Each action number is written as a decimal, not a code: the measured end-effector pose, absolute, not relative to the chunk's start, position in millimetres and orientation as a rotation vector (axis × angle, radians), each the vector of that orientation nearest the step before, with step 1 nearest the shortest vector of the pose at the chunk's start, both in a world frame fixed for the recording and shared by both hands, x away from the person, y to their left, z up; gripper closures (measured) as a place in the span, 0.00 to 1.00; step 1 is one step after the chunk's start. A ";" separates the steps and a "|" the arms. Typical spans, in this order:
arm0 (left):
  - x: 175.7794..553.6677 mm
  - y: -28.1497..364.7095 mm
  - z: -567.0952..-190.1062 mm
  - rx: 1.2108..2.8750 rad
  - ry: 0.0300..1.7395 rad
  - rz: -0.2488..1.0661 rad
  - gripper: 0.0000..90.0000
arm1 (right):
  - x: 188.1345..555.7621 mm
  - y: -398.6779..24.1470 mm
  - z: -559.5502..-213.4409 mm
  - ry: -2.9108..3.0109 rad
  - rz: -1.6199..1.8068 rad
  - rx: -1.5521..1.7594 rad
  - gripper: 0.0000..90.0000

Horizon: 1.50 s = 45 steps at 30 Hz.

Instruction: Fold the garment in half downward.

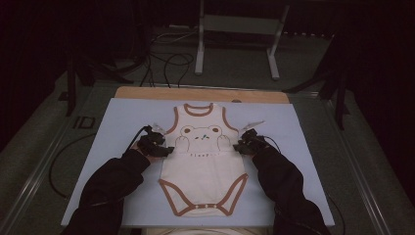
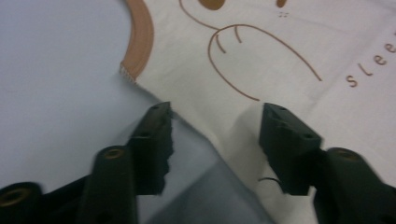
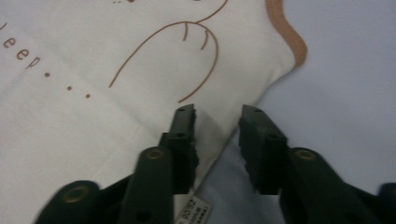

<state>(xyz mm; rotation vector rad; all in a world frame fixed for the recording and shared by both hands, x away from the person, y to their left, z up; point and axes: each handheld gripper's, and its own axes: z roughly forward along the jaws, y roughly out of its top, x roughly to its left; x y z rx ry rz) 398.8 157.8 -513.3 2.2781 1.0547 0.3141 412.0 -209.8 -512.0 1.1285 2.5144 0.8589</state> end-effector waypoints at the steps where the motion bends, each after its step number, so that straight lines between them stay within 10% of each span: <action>1: 398.6 157.5 -514.0 2.275 1.055 0.317 0.53 | 411.6 -209.1 -511.8 2.521 0.856 1.117 0.81; 9: 400.5 151.6 -512.8 2.281 1.084 0.310 0.63 | 410.7 -204.5 -511.0 2.554 0.849 1.078 0.98; 17: 402.6 147.2 -512.3 2.260 1.073 0.233 0.97 | 410.3 -202.9 -510.3 2.556 0.834 1.058 0.99; 45: 399.7 157.6 -487.3 2.236 0.996 0.211 0.99 | 405.3 -210.6 -483.2 2.532 0.916 1.018 1.00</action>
